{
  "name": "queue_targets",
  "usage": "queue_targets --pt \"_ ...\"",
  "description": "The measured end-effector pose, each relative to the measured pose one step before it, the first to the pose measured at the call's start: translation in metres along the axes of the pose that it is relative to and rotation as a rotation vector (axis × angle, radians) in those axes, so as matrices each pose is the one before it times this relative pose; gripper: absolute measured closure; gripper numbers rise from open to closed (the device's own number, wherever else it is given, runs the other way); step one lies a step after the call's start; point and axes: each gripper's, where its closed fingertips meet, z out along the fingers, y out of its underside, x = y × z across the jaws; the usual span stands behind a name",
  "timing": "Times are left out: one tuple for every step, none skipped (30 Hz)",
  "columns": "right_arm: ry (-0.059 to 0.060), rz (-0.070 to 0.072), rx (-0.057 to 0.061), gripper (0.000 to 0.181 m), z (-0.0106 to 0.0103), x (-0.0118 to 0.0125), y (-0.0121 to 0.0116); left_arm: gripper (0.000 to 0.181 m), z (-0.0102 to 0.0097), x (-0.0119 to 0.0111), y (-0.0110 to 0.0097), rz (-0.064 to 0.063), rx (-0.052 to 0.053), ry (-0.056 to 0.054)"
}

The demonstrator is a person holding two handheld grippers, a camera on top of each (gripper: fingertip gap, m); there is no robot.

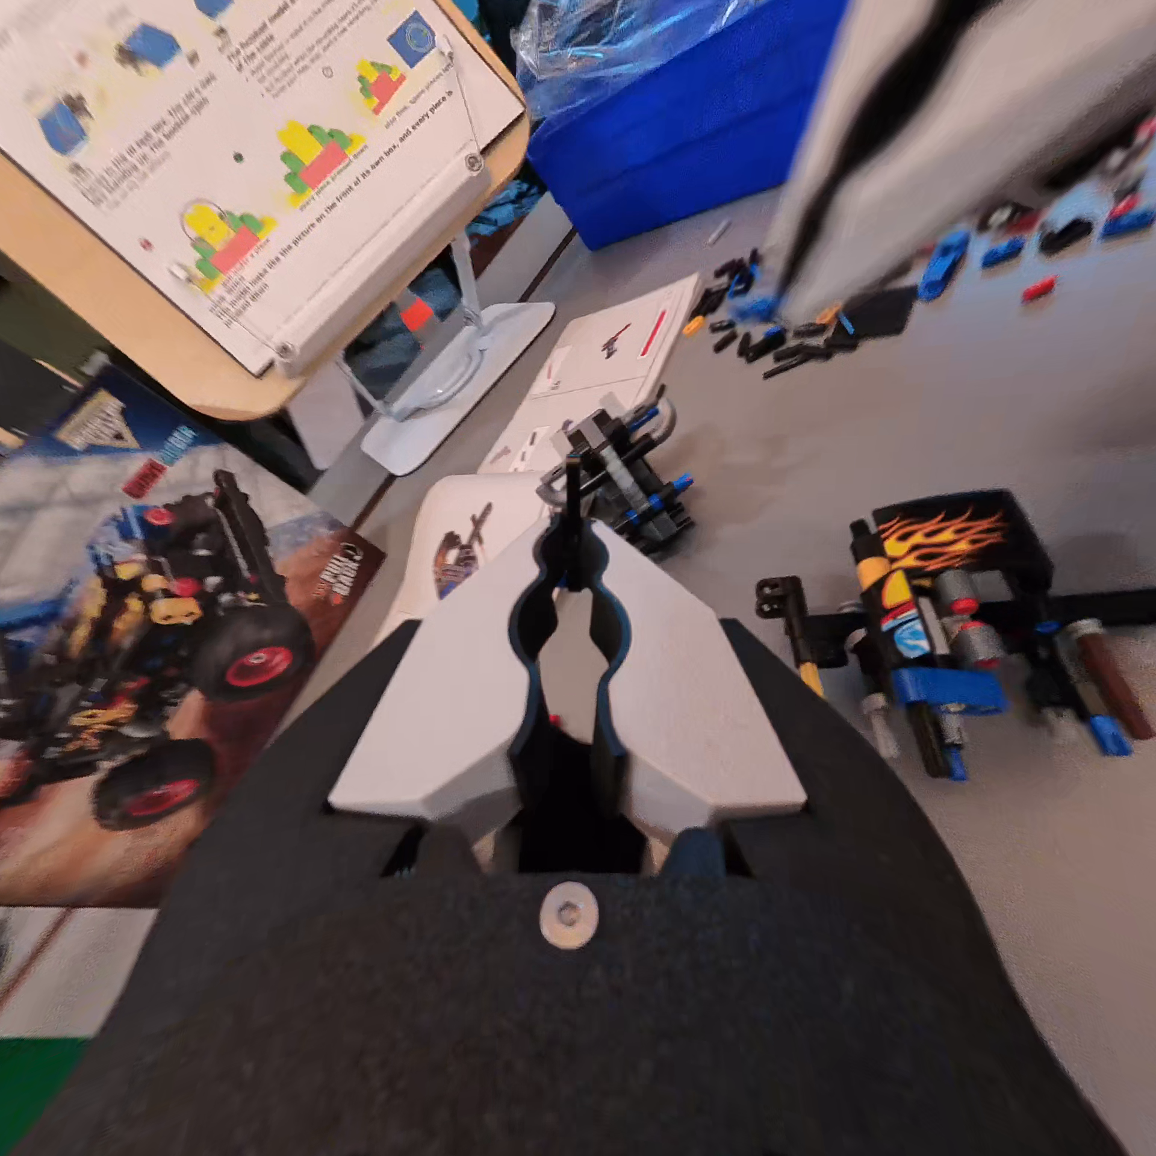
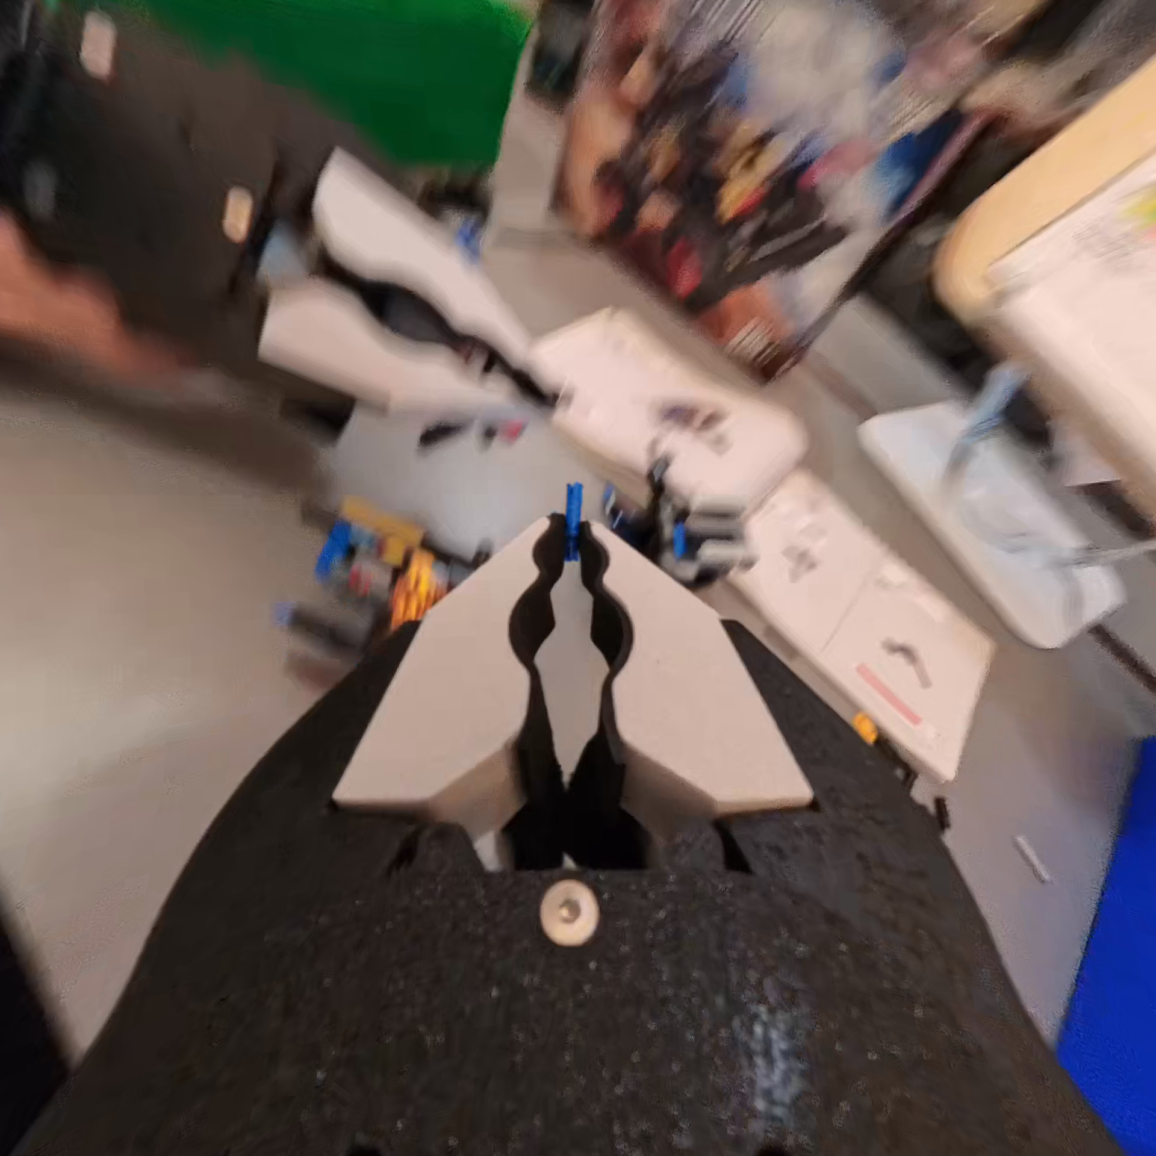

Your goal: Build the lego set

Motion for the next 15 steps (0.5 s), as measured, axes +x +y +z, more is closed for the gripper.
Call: queue_targets --pt "-0.1123 -0.0263 -0.1524 0.178 -0.0047 -0.00378 0.02683 0.18 0.00103 -0.00018 0.00119 -0.0443 0.0009 0.0182" --pt "-0.0345 -0.0453 -0.1519 0.178 -0.0047 0.00687 0.02669 0.18 0.00086 -0.00118 0.00168 -0.0271 -0.001 0.0065" --pt "-0.0295 -0.09 -0.1076 0.178 -0.00435 0.00454 0.02212 0.18 0.00071 -0.00241 0.00173 -0.0116 -0.0003 -0.0037" --pt "-0.0895 -0.1052 -0.1156 0.178 -0.00399 -0.00799 0.02209 0.18 0.00061 -0.00272 0.00163 -0.0057 -0.0025 -0.0063" --pt "-0.0242 -0.0806 -0.1498 0.178 -0.00293 -0.00045 0.02263 0.18 0.00045 -0.00241 0.00117 -0.0093 -0.0027 -0.005" --pt "0.0134 -0.0717 -0.1407 0.178 -0.00194 0.00434 0.01758 0.18 0.00019 -0.00192 0.00053 -0.0137 -0.0004 -0.0017" --pt "-0.0438 -0.0691 -0.1168 0.177 -0.00051 -0.00553 0.01275 0.18 -0.00008 -0.00174 0.00007 -0.0142 0.0011 -0.0007" --pt "-0.0791 -0.0517 -0.1072 0.177 0.00134 -0.01097 0.0116 0.18 -0.00029 -0.00192 0.00006 -0.0101 -0.0002 -0.0032" --pt "-0.0751 -0.0324 -0.1112 0.178 0.00353 -0.0093 0.01156 0.18 -0.00033 -0.00221 0.00032 -0.0032 -0.0017 -0.006" --pt "-0.0598 -0.0272 -0.091 0.177 0.00508 -0.00596 0.00887 0.18 -0.00055 -0.00247 0.00021 0.0026 -0.001 -0.0086" --pt "-0.0753 -0.0181 -0.0639 0.177 0.00598 -0.00746 0.00616 0.18 -0.00076 -0.00248 -0.00033 0.0037 0.0014 -0.0081" --pt "-0.063 -0.0192 -0.0441 0.177 0.00555 -0.00459 0.00435 0.18 -0.00137 -0.00152 -0.00154 0.0004 0.0066 -0.0031" --pt "-0.0124 -0.0293 0.0183 0.177 0.00271 0.00293 -0.00276 0.18 -0.00198 -0.00005 -0.00333 -0.0034 0.0144 0.0051" --pt "-0.0277 -0.0285 0.0701 0.177 -0.00129 -0.00018 -0.00784 0.18 -0.00253 0.00188 -0.00507 -0.0045 0.0224 0.0142" --pt "-0.0477 -0.0078 0.1098 0.177 -0.00539 -0.00361 -0.01213 0.18 -0.00244 0.00452 -0.00614 -0.0018 0.0261 0.0274"
